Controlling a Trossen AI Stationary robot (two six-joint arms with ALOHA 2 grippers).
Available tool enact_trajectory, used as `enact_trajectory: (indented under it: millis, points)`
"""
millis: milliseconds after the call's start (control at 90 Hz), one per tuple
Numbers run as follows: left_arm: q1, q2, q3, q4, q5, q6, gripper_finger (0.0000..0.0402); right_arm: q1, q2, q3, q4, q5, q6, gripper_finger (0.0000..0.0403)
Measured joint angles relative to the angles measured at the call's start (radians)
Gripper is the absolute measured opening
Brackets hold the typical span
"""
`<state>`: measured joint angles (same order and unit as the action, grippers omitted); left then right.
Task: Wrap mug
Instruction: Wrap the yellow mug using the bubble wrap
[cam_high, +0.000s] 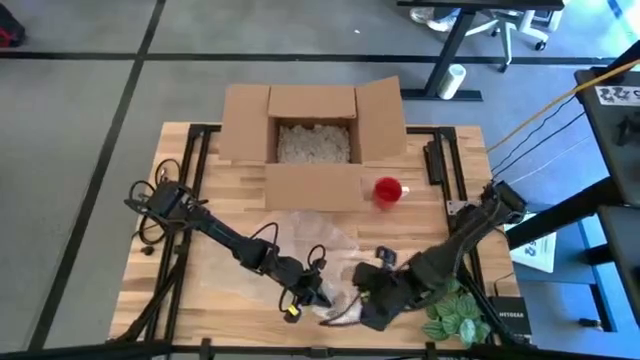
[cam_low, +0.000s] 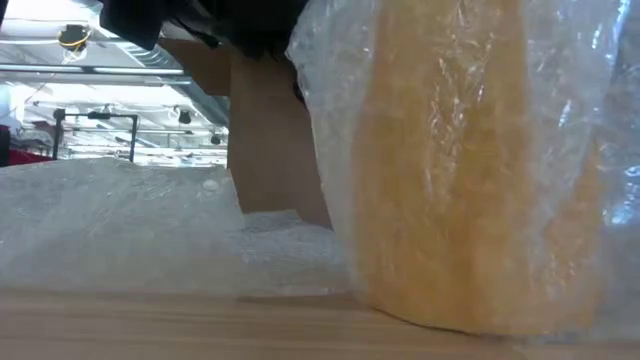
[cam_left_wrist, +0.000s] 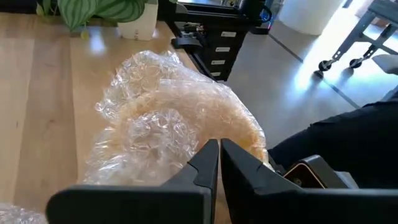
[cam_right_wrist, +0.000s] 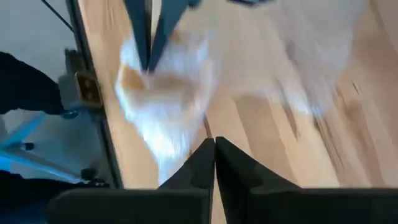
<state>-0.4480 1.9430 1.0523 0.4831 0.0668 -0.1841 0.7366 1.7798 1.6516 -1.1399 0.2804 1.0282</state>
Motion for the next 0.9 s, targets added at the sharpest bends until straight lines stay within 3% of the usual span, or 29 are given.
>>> enact_trajectory:
  millis: [100, 322, 522, 689, 900]
  points:
    - [0.003, 0.0, 0.0, 0.0, 0.006, 0.0, 0.0, 0.086, 0.01, -0.019, -0.021, 0.04, 0.115, 0.0]
    - [0.005, 0.0, 0.0, 0.003, 0.033, -0.012, 0.0, 0.294, 0.008, -0.095, -0.02, 0.262, 0.424, 0.0]
    - [0.011, 0.0, -0.001, 0.012, 0.06, -0.041, 0.0, 0.395, -0.067, -0.292, 0.022, 0.431, 0.648, 0.0]
    - [0.023, -0.002, -0.002, 0.016, 0.072, -0.052, 0.0, 0.404, -0.251, -0.559, 0.231, 0.471, 0.607, 0.0]
    - [0.052, -0.01, -0.003, 0.018, 0.099, -0.069, 0.0, 0.305, -0.555, -1.01, 0.73, 0.433, 0.325, 0.0]
